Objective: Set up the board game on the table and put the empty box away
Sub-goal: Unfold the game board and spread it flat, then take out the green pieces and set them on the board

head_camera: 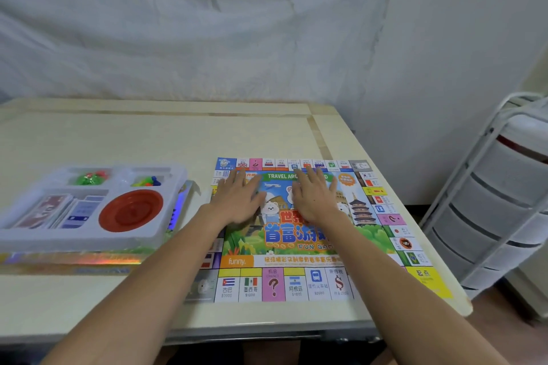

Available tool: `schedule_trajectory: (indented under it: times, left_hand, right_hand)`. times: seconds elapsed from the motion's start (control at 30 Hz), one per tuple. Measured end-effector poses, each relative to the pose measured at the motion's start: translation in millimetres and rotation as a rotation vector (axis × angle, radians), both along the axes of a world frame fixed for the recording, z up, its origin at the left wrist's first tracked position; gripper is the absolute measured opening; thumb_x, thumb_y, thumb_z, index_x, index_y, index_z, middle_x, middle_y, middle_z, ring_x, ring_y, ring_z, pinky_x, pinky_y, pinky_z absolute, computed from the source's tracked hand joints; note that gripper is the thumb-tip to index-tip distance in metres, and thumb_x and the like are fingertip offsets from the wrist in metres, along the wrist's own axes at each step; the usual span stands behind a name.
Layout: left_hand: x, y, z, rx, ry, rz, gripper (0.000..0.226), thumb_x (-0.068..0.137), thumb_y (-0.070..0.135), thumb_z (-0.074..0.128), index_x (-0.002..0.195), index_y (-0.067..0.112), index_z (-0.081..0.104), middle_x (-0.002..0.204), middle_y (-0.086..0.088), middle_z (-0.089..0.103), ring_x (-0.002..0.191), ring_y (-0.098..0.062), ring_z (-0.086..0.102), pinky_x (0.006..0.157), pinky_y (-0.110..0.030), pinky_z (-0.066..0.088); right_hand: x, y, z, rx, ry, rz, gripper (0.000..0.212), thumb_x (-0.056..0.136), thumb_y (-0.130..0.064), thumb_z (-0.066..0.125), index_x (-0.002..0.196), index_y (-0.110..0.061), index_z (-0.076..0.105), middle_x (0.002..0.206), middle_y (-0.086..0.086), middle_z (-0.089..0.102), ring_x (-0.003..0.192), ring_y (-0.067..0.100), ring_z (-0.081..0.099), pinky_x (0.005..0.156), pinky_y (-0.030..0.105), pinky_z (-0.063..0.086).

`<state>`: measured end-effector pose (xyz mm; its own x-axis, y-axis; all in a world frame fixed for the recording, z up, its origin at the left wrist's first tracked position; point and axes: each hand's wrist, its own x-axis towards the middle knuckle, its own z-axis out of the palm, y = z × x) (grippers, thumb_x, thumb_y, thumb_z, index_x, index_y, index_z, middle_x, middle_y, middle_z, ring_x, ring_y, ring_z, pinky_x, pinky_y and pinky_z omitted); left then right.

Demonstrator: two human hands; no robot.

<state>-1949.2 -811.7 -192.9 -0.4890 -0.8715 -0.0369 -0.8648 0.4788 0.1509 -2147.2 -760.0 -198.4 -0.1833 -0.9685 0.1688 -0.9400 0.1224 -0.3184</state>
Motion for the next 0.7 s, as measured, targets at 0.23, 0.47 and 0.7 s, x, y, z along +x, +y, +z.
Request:
schedule_trajectory:
  times: [0.23,0.47,0.7]
  left_hand:
    - [99,-20,53,-0.212,0.25,0.11,0.039,0.097,0.022,0.041,0.131,0.008,0.056,0.131,-0.016,0.055,0.123,-0.035,0.049,0.103,-0.041,0.04]
    - [227,-5,64,-0.317,0.312,0.312,0.031,0.093,0.008,0.048,0.119,0.005,0.064,0.119,-0.015,0.064,0.116,-0.033,0.056,0.101,-0.039,0.043]
    - [299,-9,69,-0.336,0.302,0.482,0.031,0.091,0.006,0.049,0.117,0.006,0.067,0.116,-0.017,0.067,0.111,-0.036,0.059,0.095,-0.044,0.048]
  right_hand:
    - [91,-38,46,-0.144,-0.218,0.241,0.035,0.088,-0.012,0.05,0.121,-0.007,0.064,0.119,0.016,0.064,0.113,0.034,0.055,0.095,0.041,0.045]
    - [211,-60,53,-0.088,-0.347,0.422,0.034,0.088,-0.014,0.051,0.119,-0.013,0.065,0.119,0.008,0.066,0.114,0.028,0.057,0.097,0.038,0.045]
    - [282,-88,73,-0.078,-0.177,0.515,0.034,0.092,-0.016,0.049,0.122,-0.023,0.065,0.125,0.001,0.063,0.123,0.028,0.047,0.095,0.041,0.034]
